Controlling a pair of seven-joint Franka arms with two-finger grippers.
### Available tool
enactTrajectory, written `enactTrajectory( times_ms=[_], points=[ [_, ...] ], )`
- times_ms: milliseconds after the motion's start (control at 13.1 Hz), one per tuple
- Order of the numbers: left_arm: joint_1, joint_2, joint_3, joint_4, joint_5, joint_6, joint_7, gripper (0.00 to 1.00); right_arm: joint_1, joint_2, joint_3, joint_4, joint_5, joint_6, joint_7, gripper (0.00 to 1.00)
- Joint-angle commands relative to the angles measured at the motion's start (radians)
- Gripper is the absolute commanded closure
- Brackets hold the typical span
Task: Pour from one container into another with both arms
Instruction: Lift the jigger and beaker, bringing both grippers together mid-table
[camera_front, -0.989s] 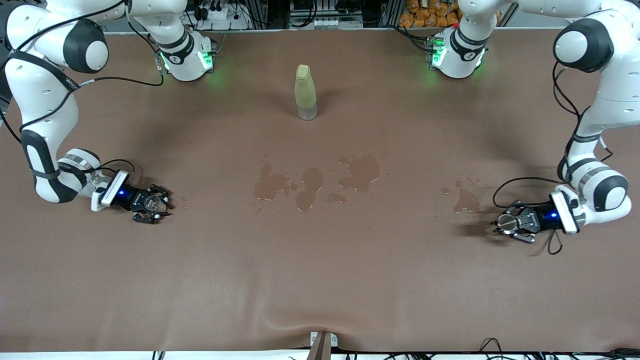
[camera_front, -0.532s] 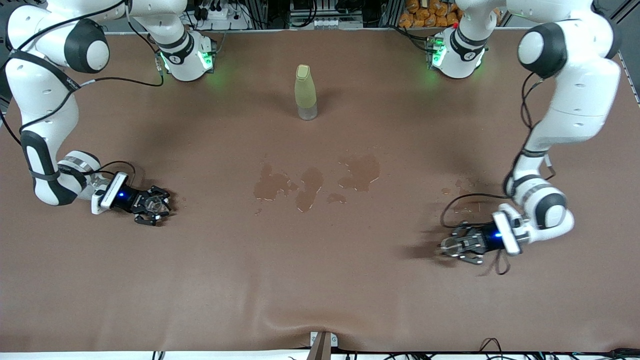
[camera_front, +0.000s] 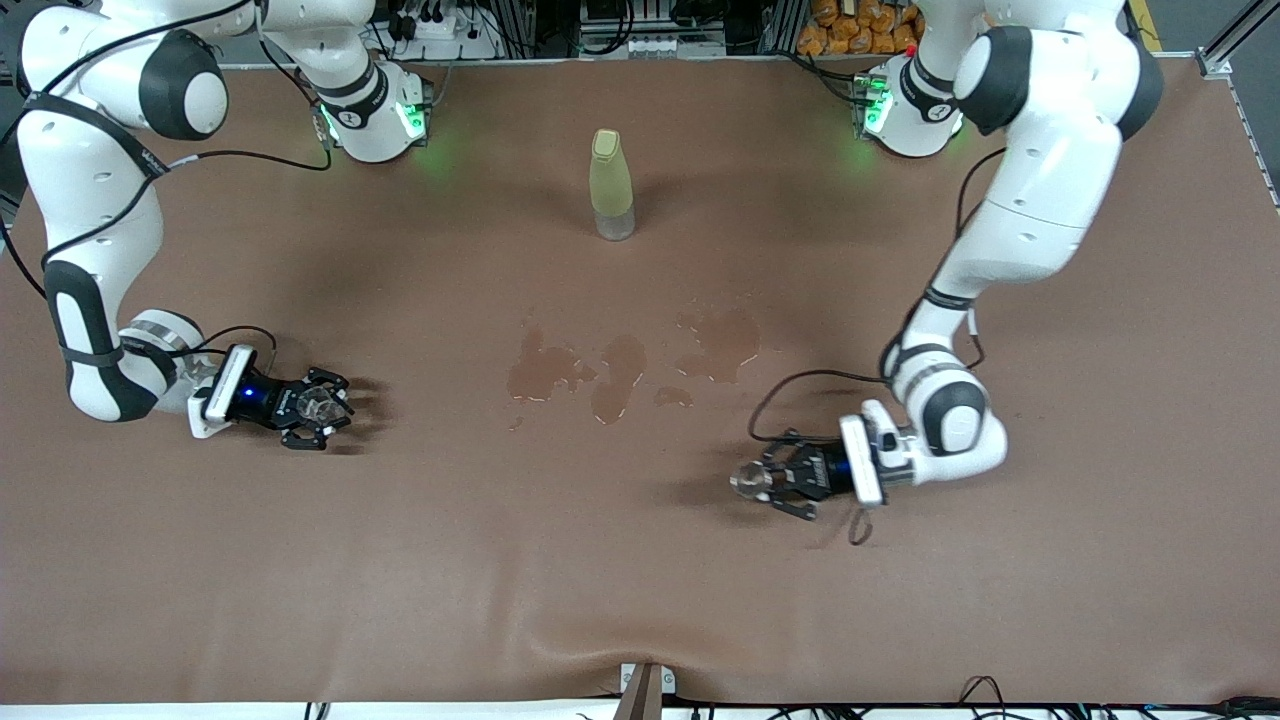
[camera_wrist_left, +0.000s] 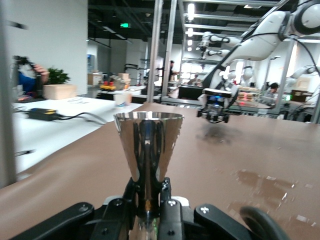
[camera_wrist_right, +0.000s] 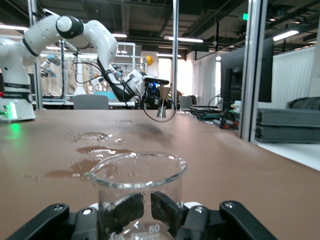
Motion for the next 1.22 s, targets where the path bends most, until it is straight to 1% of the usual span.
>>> enactTrajectory(
  times_ms=[0,228,456,532,609,685,761,913,1141],
  points=[
    [-0.072,-0.022,0.013,-0.021,-0.061,0.046,0.008,1.0,0.03,-0.069,-0.007,-0.03,0.001,-0.031,0.02,1.0],
    [-0.113,-0.015,0.013,-0.023,-0.086,0.091,0.011,1.0,0.043,-0.164,-0.007,-0.044,-0.065,-0.067,0.15,1.0],
    [-0.141,-0.018,0.01,-0.026,-0.092,0.094,0.009,1.0,0.061,-0.301,-0.007,-0.128,-0.077,-0.062,0.284,1.0],
    [-0.173,-0.016,0.007,-0.027,-0.127,0.094,0.011,1.0,0.069,-0.345,-0.008,-0.156,-0.077,-0.061,0.337,1.0],
    [-0.209,-0.016,0.007,-0.026,-0.189,0.105,0.011,1.0,0.078,-0.387,-0.01,-0.187,-0.077,-0.059,0.382,1.0],
    [-0.252,-0.012,0.008,-0.024,-0.233,0.135,0.012,1.0,0.089,-0.417,-0.013,-0.208,-0.077,-0.056,0.41,1.0],
    [-0.283,-0.005,0.008,-0.02,-0.265,0.164,0.02,1.0,0.104,-0.442,-0.013,-0.234,-0.077,-0.051,0.428,1.0],
    [-0.317,-0.004,0.011,-0.02,-0.329,0.182,0.04,1.0,0.139,-0.487,-0.013,-0.289,-0.077,-0.028,0.442,1.0],
    [-0.348,-0.005,0.018,-0.02,-0.328,0.221,0.068,1.0,0.188,-0.522,-0.012,-0.343,-0.076,-0.005,0.471,1.0]
  ],
)
